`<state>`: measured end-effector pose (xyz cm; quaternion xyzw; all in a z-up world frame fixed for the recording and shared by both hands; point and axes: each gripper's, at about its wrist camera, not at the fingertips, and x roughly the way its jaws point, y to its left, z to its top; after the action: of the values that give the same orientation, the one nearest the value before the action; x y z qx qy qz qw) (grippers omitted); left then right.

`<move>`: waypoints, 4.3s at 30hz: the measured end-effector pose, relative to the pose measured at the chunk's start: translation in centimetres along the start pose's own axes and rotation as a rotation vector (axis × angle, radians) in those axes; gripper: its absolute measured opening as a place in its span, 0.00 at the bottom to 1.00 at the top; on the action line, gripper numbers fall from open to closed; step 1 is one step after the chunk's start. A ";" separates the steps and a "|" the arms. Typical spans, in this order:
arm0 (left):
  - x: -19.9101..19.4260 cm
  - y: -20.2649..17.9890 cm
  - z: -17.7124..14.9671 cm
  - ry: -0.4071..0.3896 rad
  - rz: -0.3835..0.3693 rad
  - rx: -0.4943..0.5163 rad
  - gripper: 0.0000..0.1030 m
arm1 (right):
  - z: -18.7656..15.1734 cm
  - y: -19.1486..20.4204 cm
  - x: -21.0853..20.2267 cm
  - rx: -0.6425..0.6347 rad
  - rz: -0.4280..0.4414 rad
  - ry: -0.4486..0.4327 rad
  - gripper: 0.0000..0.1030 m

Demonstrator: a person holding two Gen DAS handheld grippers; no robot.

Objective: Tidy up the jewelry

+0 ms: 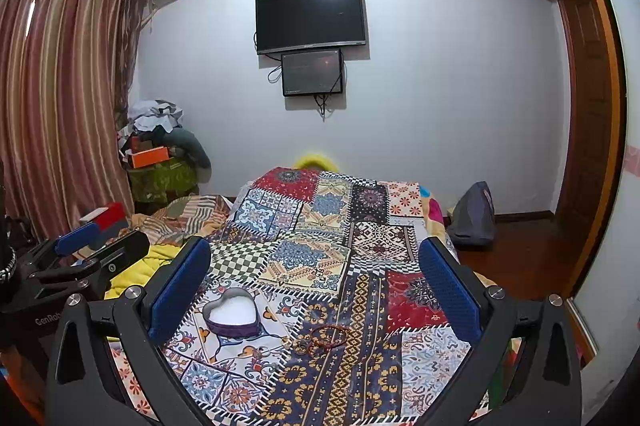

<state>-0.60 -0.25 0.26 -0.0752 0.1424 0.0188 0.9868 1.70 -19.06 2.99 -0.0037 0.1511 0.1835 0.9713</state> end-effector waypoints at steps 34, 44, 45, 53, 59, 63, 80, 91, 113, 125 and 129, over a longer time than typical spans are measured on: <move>1.7 0.4 -0.4 0.024 -0.005 0.022 1.00 | -0.4 -0.3 1.3 0.007 -0.013 0.031 1.00; 5.0 1.1 -1.5 0.101 -0.003 0.015 1.00 | -1.5 -1.3 3.9 0.021 -0.034 0.109 1.00; 5.5 1.2 -1.8 0.114 0.001 0.013 1.00 | -1.7 -1.4 4.3 0.021 -0.036 0.121 1.00; 10.2 2.8 -4.7 0.253 0.042 -0.007 1.00 | -4.5 -3.5 7.8 0.021 -0.091 0.261 1.00; 14.1 5.2 -7.9 0.397 0.045 -0.060 0.99 | -7.2 -5.5 10.4 0.035 -0.110 0.394 1.00; 15.8 6.1 -9.7 0.478 0.047 -0.072 0.98 | -8.4 -6.5 11.2 0.028 -0.136 0.439 1.00; 19.7 1.7 -15.2 0.690 -0.123 0.092 0.45 | -12.1 -5.3 14.4 0.033 0.051 0.589 0.69; 20.8 1.4 -16.5 0.711 -0.165 0.107 0.30 | -13.4 -2.6 16.2 0.031 0.183 0.665 0.59; 18.9 3.1 -16.2 0.682 -0.150 0.074 0.12 | -16.0 2.6 19.1 -0.010 0.346 0.807 0.16; 17.9 3.5 -15.2 0.651 -0.134 0.038 0.12 | -14.8 2.4 18.7 -0.003 0.321 0.782 0.09; 16.8 3.6 -14.1 0.616 -0.130 0.033 0.12 | -13.4 2.0 18.0 -0.001 0.311 0.743 0.09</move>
<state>11.34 1.39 -18.37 -0.0701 0.4297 -0.0704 0.8975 13.06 -11.58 -14.99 -0.0475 0.4905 0.3145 0.8113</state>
